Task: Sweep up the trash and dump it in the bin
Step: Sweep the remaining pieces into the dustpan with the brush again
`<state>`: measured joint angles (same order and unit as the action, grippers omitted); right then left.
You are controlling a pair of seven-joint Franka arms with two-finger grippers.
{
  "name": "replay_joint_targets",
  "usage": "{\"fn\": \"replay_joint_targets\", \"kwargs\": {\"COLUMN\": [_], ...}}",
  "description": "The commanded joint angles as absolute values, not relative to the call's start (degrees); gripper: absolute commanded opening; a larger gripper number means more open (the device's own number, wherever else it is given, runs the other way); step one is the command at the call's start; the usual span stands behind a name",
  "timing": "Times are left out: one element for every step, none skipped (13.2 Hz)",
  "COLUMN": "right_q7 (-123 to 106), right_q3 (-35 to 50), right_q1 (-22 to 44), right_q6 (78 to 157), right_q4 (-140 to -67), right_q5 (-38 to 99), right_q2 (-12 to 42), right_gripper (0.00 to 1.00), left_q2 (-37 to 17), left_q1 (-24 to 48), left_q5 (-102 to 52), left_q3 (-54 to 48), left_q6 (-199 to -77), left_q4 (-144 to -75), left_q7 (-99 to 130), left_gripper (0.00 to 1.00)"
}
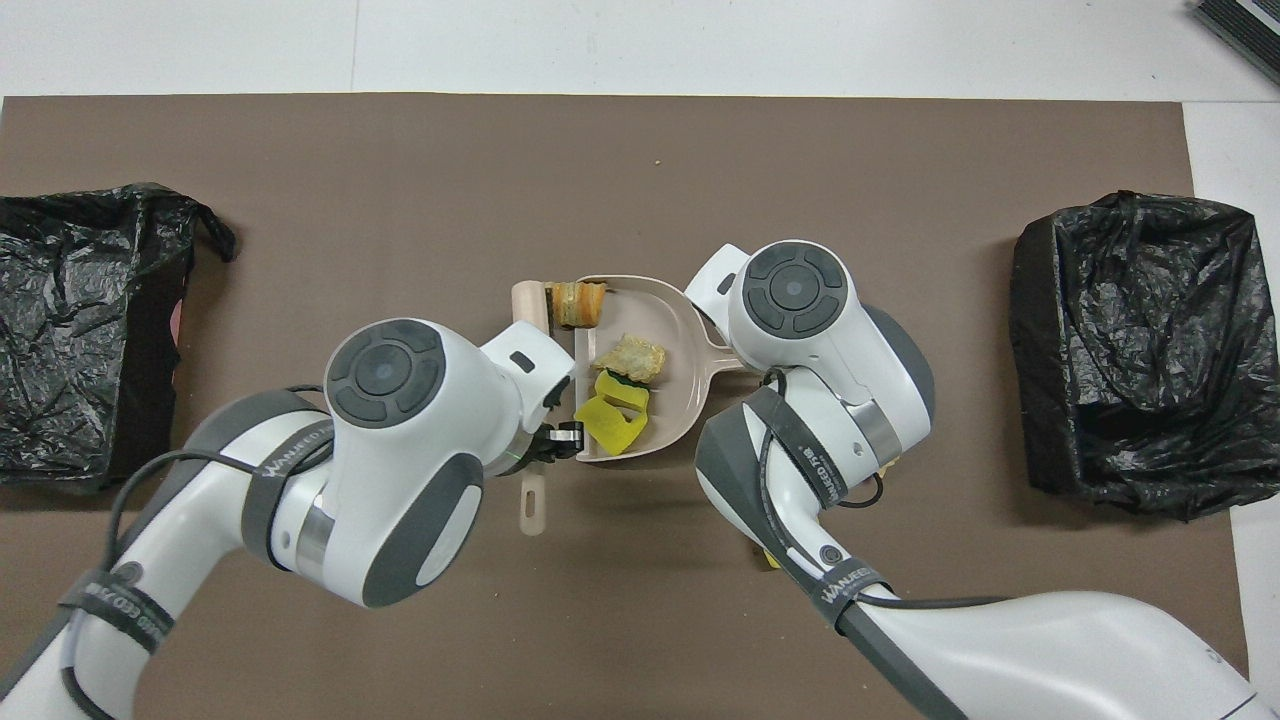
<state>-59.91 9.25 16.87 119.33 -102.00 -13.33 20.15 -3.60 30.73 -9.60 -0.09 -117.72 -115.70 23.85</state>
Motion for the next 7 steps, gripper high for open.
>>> {"fn": "replay_joint_targets", "kwargs": {"right_q7": [-62.40, -62.49, -62.75, -62.75, -62.75, -62.75, -62.84], "right_q3": [9.76, 9.76, 9.76, 9.76, 9.76, 9.76, 9.76], "right_q1": [16.17, 16.17, 16.17, 16.08, 16.08, 16.08, 16.08], "right_q6": [119.97, 119.97, 120.06, 120.06, 120.15, 120.15, 120.06], "right_q4": [-103.71, -103.80, -103.80, -103.80, -103.80, -103.80, -103.80], "right_q5": [-11.95, -11.95, -11.95, -11.95, -11.95, -11.95, -11.95], "right_q2": [18.90, 18.81, 18.90, 18.81, 18.90, 18.90, 18.81], "right_gripper": [0.00, 0.00, 0.00, 0.00, 0.00, 0.00, 0.00], "left_q2": [-4.65, -5.27, -6.67, -8.25, -9.04, -9.75, -10.10], "left_q1": [25.94, 24.27, 24.26, 24.69, 25.13, 25.14, 26.09], "left_q5": [-8.35, -8.35, -8.35, -8.35, -8.44, -8.35, -8.35], "left_q3": [-0.35, -0.35, -0.44, -0.61, -0.70, -0.88, -0.97], "left_q6": [-118.82, -119.52, -120.31, -122.32, -123.82, -124.88, -125.24], "left_q4": [-114.79, -114.70, -114.70, -114.87, -114.87, -114.79, -114.79], "left_q7": [16.46, 15.04, 14.86, 15.03, 14.77, 14.68, 14.68], "left_gripper": [0.00, 0.00, 0.00, 0.00, 0.00, 0.00, 0.00]}}
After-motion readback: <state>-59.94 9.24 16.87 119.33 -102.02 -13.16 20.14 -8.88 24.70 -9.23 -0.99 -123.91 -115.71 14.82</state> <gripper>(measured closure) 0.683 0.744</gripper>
